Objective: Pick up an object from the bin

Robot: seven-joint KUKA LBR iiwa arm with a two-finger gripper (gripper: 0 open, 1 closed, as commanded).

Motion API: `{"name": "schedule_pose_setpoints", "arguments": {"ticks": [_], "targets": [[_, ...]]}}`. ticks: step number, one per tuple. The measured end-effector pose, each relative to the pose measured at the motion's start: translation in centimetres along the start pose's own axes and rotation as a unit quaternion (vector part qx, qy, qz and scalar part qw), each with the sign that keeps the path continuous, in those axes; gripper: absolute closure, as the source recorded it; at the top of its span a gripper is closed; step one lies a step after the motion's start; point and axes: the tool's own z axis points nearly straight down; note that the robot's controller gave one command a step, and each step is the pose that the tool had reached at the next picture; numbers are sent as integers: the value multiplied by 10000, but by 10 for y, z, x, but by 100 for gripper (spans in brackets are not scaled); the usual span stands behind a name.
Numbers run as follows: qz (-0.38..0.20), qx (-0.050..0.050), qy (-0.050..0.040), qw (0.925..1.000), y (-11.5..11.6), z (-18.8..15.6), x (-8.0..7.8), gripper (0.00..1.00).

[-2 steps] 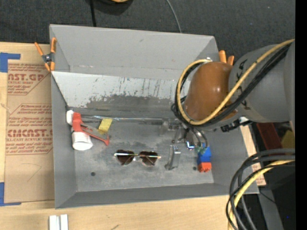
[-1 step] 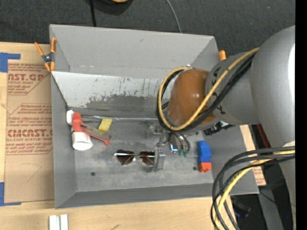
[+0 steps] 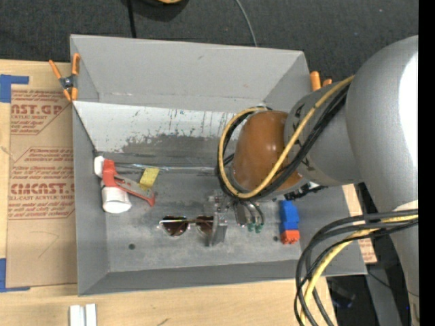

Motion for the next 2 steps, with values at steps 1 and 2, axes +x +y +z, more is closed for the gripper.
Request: {"name": "schedule_pose_setpoints", "arguments": {"ticks": [1, 2], "targets": [[-1, 0, -2, 10000, 0, 0, 0, 100], [-1, 0, -2, 10000, 0, 0, 0, 100]]}}
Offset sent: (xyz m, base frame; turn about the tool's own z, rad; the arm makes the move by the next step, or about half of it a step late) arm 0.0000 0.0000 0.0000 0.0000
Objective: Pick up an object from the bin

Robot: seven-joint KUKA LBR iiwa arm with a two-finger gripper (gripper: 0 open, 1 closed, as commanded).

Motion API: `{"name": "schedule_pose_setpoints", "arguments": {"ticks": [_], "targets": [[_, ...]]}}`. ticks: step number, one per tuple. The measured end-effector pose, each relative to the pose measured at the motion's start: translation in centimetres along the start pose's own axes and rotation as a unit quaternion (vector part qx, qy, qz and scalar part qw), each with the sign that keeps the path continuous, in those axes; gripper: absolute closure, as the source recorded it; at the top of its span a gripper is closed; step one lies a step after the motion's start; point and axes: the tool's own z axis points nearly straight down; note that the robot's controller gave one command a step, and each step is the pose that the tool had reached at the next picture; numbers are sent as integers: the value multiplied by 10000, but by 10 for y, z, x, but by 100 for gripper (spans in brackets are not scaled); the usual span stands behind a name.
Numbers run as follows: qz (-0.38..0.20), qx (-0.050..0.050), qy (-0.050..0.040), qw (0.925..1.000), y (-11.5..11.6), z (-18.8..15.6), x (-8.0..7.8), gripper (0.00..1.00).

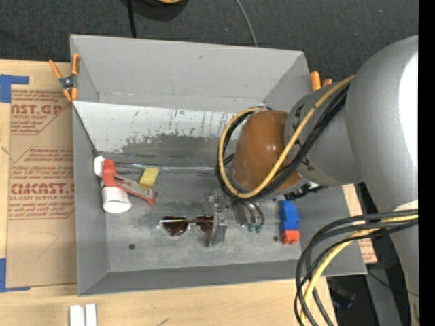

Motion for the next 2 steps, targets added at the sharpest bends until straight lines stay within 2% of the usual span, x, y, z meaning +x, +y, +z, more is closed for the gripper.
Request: {"name": "schedule_pose_setpoints", "arguments": {"ticks": [1, 2], "targets": [[-520, -1, -4, 9986, -35, -44, 4, 100], [-520, -1, -5, 9986, -35, -44, 3, 100]]}}
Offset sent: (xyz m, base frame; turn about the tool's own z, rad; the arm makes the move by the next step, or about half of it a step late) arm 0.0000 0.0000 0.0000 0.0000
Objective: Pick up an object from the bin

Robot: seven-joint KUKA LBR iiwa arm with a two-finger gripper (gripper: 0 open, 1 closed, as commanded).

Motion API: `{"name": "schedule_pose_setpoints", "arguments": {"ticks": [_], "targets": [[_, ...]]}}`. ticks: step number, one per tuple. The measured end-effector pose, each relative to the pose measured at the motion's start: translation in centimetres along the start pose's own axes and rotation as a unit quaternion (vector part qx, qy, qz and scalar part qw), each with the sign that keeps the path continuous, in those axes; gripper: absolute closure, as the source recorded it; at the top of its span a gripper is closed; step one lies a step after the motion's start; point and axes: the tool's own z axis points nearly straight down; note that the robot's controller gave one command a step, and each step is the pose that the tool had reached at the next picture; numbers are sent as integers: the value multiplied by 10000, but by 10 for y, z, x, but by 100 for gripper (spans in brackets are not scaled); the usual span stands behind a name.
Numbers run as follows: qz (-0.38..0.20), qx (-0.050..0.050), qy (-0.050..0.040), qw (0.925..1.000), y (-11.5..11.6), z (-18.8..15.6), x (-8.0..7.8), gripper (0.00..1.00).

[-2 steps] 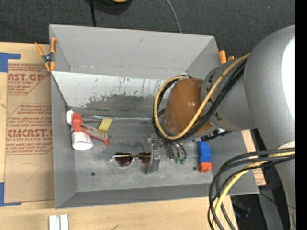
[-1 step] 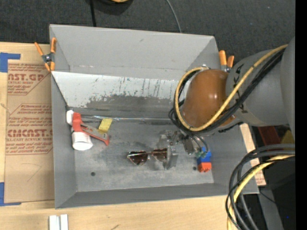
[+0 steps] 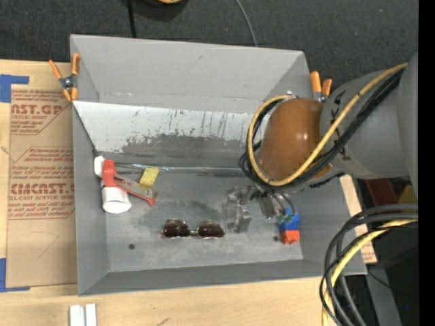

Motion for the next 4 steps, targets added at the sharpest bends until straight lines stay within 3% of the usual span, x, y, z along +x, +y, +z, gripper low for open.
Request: {"name": "schedule_pose_setpoints", "arguments": {"ticks": [1, 2, 3, 4], "targets": [[0, 0, 0, 10000, 0, 0, 0, 0], [0, 0, 0, 10000, 0, 0, 0, 0], [-73, 3, -20, 10000, 45, 31, 10, 0], [-7, 8, -79, 10000, 151, 74, 6, 100]]}}
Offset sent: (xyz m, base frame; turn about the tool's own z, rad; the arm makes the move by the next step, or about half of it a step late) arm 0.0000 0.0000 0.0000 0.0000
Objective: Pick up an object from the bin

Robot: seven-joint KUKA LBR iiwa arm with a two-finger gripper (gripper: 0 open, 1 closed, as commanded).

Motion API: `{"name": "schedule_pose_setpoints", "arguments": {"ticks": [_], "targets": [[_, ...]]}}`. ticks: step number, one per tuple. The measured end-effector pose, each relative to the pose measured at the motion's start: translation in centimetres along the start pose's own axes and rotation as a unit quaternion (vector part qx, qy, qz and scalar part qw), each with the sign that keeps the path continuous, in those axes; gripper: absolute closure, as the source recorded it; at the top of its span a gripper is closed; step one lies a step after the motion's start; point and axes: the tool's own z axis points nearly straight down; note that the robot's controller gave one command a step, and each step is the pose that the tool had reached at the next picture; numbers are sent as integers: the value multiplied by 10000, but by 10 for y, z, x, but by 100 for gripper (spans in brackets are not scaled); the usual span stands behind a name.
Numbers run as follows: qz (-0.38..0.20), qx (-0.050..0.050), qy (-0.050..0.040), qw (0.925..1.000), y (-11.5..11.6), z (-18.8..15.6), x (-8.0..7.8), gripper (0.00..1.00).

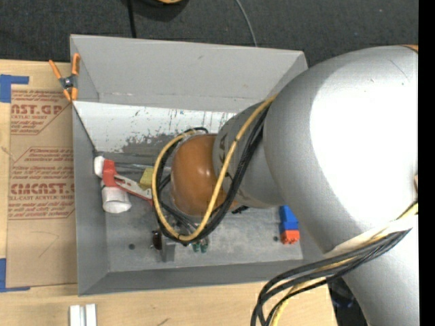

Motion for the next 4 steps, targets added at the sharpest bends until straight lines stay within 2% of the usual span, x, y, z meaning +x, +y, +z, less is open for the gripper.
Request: {"name": "schedule_pose_setpoints", "arguments": {"ticks": [1, 2, 3, 4], "targets": [[8, -1, 1, 10000, 0, 0, 0, 100], [234, -2, -6, 9997, 20, -17, -2, 100], [145, -2, 24, 9999, 23, -66, -6, 100], [135, -13, -30, 9999, 23, -80, -8, 100]]}}
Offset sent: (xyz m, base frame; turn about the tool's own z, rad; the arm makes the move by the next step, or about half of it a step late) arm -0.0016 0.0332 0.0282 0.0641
